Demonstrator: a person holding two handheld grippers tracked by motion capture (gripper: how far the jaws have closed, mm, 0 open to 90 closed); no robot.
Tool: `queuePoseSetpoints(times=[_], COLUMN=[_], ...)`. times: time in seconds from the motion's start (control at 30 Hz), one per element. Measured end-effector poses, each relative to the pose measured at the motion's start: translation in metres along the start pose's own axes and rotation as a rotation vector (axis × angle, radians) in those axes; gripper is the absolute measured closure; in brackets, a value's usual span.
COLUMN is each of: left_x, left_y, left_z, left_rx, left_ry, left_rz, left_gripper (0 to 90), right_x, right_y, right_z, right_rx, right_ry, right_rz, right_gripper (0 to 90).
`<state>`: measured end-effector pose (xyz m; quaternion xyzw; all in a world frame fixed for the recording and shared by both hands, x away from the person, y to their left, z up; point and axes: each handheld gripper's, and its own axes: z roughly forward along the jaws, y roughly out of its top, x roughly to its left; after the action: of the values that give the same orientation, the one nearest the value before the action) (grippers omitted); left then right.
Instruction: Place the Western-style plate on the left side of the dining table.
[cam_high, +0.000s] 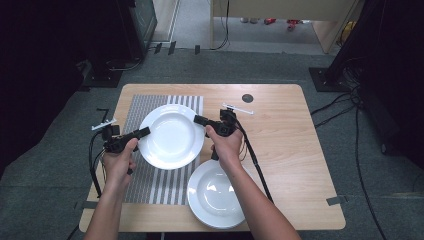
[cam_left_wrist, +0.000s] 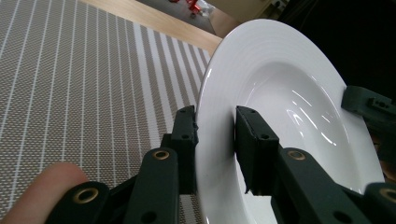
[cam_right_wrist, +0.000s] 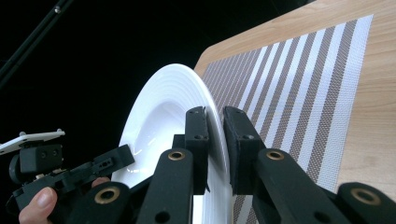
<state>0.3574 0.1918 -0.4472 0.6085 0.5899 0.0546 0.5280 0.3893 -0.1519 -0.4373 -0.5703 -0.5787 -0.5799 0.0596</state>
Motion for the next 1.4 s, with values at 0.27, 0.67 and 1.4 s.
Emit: queuePoseSetpoints(times=[0.27,0.67,1.4], left_x=[0.015,0.036,0.06], left_y=[0.0,0.0,-0.011], left_z=[0.011,0.019,0.028], left_rx=[0.019,0.056,0.1], left_ry=[0.025,0.08,0.14], left_rz=[-0.027,-0.046,-0.096], left_gripper=[70.2,70.5,70.1], right_x=[-0.008,-0.024,-0.035], right_y=[0.004,-0.001,-0.004], right_z=[0.021,0.053,0.093], right_rx=[0.021,0.084,0.177], right_ry=[-0.027,-0.062,-0.132], right_rz=[-0.001,0.036,0.019], right_gripper=[81.2,78.8,75.0])
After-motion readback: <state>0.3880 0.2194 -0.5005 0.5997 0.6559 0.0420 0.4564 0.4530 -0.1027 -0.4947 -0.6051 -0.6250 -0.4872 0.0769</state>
